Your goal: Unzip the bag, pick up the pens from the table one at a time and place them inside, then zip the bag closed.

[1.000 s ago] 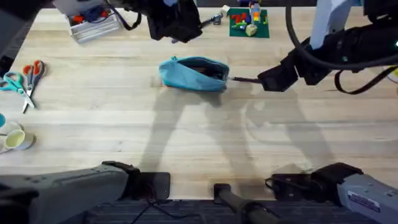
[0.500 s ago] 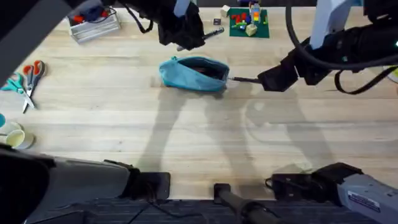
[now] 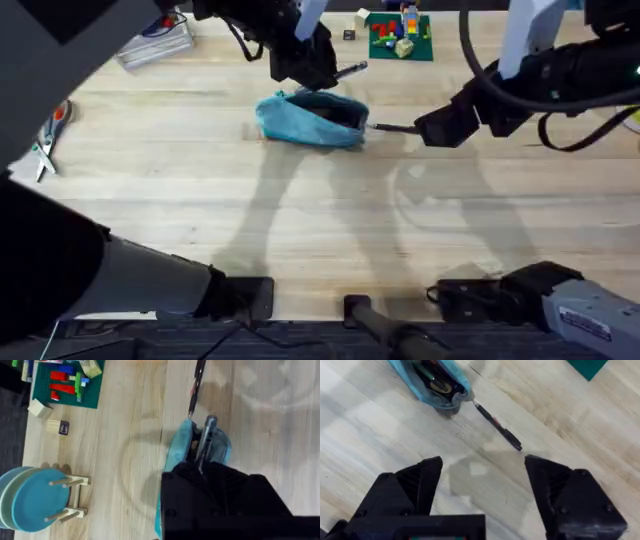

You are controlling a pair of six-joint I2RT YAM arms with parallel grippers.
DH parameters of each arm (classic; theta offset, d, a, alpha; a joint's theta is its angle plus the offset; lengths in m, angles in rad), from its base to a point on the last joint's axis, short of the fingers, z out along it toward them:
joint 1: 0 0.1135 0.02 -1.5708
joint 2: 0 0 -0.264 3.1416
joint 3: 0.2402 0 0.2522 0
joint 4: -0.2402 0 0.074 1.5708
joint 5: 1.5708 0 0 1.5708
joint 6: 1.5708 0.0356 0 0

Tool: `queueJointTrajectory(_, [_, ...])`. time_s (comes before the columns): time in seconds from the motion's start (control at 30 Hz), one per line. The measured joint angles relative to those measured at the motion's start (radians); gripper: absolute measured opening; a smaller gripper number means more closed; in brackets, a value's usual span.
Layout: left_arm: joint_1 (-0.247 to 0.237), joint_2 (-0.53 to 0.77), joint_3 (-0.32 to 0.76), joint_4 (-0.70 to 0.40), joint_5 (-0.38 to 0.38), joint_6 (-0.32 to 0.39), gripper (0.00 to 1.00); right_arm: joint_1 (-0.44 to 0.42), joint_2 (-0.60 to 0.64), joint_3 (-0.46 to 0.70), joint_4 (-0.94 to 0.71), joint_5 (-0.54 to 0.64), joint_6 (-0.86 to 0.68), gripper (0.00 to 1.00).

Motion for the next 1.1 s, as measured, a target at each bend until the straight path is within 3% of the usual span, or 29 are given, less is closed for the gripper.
queueJointTrajectory(1.1, [0.000, 0.144, 0.002, -0.009, -0.028, 0.000, 0.042, 0.000, 0.000, 0.000, 0.000, 0.000, 0.000, 0.996])
